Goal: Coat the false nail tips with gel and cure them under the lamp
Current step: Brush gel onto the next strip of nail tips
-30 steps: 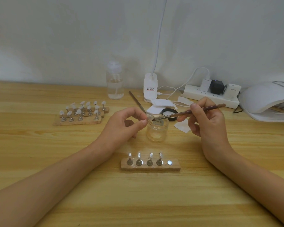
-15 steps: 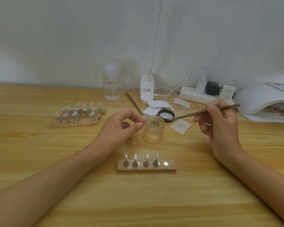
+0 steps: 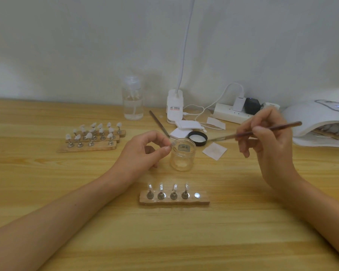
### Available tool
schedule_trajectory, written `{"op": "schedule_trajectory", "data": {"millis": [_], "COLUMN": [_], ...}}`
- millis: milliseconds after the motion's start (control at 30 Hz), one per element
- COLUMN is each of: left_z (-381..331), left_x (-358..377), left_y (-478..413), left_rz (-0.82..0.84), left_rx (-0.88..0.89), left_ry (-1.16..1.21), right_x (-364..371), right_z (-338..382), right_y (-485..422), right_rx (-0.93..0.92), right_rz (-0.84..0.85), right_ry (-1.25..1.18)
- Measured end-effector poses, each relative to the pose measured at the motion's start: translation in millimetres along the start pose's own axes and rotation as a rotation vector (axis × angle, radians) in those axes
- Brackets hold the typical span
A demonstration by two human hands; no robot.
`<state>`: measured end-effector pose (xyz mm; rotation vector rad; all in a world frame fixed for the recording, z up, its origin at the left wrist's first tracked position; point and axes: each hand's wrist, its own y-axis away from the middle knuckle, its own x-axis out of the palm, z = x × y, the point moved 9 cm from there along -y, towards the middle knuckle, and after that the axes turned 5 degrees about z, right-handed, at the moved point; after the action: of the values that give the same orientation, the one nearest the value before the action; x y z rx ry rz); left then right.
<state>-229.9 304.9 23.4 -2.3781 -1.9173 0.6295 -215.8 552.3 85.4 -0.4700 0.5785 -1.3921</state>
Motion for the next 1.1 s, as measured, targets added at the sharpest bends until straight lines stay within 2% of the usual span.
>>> {"op": "schedule_trajectory", "data": {"millis": [100, 200, 267, 333, 400, 467, 600, 833, 933, 1033, 1100], "left_z": [-1, -3, -4, -5, -6, -6, -7, -12, -15, -16, -17], "left_x": [-1, -2, -2, -3, -4, -4, -4, -4, -2, 0, 2], "left_y": [0, 1, 1, 2, 2, 2, 3, 5, 6, 6, 7], "left_rz": [0.002, 0.009, 0.006, 0.001, 0.002, 0.007, 0.011, 0.025, 0.050, 0.074, 0.092], "left_rx": [0.007, 0.027, 0.038, 0.052, 0.064, 0.067, 0.072, 0.073, 0.088, 0.097, 0.106], "left_ry": [0.031, 0.072, 0.093, 0.103, 0.118, 0.127, 0.139, 0.222, 0.252, 0.269, 0.291], "right_x": [-8, -7, 4, 19, 27, 27, 24, 30, 38, 64, 87], "right_z": [11, 12, 15, 19, 21, 19, 10, 5, 13, 19, 13], "right_y": [-16, -13, 5, 29, 48, 61, 64, 46, 22, 3, -2], "right_rx": [0.005, 0.007, -0.140, -0.364, -0.489, -0.505, -0.369, -0.203, -0.025, 0.041, 0.099], "right_rz": [0.059, 0.250, 0.437, 0.597, 0.694, 0.762, 0.848, 0.953, 0.832, 0.630, 0.597], "right_ry": [0.139, 0.454, 0.821, 1.155, 1.292, 1.335, 1.370, 1.269, 1.070, 0.798, 0.681]}}
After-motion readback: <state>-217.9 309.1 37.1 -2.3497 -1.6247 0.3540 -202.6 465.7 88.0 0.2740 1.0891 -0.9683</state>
